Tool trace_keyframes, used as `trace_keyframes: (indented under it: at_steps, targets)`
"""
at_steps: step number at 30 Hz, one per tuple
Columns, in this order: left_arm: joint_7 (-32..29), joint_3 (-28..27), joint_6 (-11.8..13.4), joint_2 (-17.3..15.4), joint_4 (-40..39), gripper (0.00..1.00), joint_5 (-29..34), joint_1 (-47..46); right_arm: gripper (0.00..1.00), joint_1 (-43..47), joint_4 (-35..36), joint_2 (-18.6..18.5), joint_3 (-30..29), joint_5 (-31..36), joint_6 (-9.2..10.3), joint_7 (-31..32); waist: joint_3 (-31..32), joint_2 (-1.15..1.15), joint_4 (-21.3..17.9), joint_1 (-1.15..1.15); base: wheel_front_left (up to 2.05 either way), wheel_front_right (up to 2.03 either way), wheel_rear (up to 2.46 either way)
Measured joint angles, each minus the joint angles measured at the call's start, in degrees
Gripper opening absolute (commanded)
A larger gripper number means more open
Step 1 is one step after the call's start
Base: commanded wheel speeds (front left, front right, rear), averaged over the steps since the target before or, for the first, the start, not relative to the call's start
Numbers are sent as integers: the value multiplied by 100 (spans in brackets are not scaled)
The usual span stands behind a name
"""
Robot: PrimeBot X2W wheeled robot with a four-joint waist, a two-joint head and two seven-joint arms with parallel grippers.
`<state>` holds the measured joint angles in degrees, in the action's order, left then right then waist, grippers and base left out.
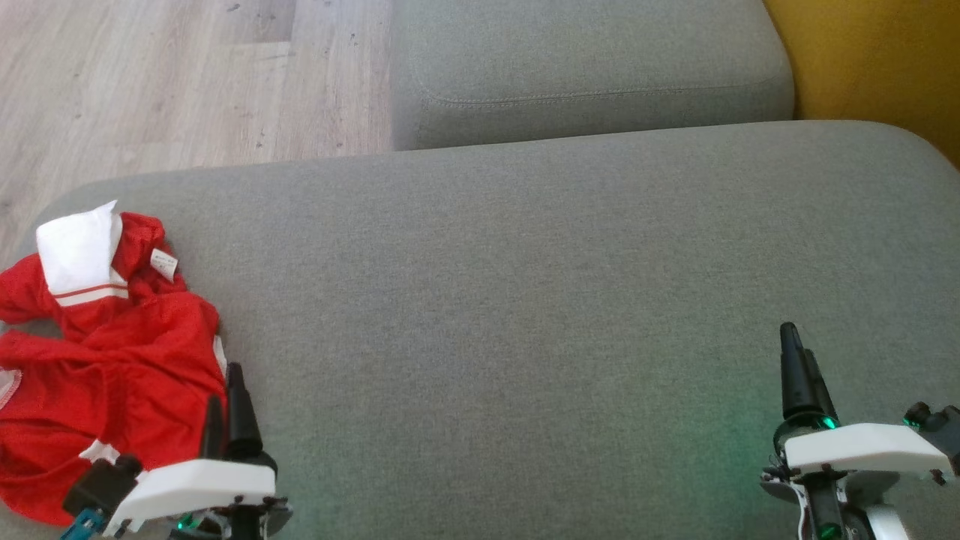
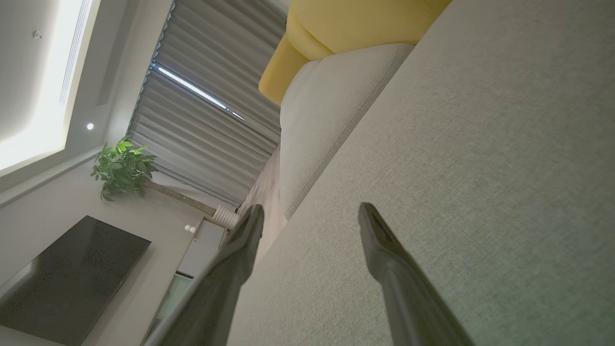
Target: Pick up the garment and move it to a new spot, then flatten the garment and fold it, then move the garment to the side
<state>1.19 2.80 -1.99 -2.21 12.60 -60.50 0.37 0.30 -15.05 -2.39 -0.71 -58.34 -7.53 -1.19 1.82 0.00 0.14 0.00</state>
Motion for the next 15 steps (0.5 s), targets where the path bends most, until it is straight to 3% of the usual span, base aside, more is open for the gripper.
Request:
trace_keyframes:
  at_steps: [15]
  targets:
    - [253, 191, 107, -2, -71, 100, 1081, 15, 100, 29, 83, 0, 233, 1134, 0, -248, 93, 0, 13, 0, 0, 0, 0]
